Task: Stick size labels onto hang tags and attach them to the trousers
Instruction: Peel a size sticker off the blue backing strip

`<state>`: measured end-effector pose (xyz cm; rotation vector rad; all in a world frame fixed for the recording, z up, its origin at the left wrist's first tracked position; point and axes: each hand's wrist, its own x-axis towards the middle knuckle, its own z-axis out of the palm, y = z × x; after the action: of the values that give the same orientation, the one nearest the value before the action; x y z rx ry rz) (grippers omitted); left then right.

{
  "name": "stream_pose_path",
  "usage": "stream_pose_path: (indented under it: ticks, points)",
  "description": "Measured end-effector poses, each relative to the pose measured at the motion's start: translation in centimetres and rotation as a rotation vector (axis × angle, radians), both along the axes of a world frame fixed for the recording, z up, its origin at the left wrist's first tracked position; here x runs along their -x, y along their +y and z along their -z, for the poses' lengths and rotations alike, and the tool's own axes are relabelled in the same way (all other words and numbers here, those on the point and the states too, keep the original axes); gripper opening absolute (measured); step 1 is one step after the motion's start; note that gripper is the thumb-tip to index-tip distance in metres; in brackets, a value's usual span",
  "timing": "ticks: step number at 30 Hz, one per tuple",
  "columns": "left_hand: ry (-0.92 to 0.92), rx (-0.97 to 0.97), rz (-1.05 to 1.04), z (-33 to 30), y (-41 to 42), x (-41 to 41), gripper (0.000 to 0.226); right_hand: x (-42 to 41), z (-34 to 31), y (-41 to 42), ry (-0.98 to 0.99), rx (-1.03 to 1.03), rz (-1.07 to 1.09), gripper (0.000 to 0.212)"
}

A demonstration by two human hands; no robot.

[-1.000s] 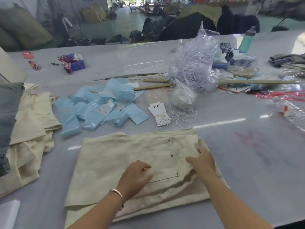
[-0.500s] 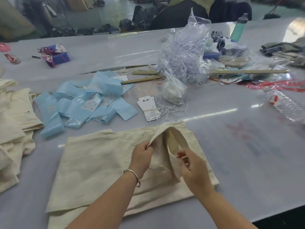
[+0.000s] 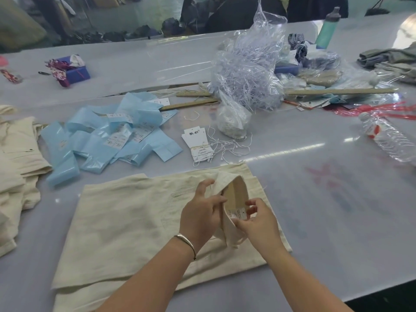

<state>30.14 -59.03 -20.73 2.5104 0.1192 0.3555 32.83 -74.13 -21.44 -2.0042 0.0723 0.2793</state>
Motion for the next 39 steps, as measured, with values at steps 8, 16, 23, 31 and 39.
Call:
stream_pose_path:
  ticks: [8, 16, 23, 31, 39]
  points:
    - [0.17, 0.007, -0.051, 0.4, -1.7, -0.4, 0.018, -1.8, 0.7, -0.2, 0.257, -0.221, -0.01, 0.023]
    - [0.078, 0.073, 0.011, 0.6, -0.9, 0.5, 0.022, -3.1, 0.1, -1.3, 0.276, -0.429, -0.149, 0.035]
    - [-0.099, 0.22, -0.06, -1.0, 0.2, 1.6, 0.028, -2.2, -0.7, -3.1, 0.258, -0.566, -0.422, 0.034]
    - [-0.145, 0.247, -0.133, -2.2, -0.1, 1.8, 0.029, -1.2, -1.4, -3.0, 0.208, -0.634, -0.553, 0.058]
    - [-0.109, 0.263, -0.113, -2.8, 0.4, 2.4, 0.028, -0.5, -3.6, -2.3, 0.107, -0.424, -0.545, 0.045]
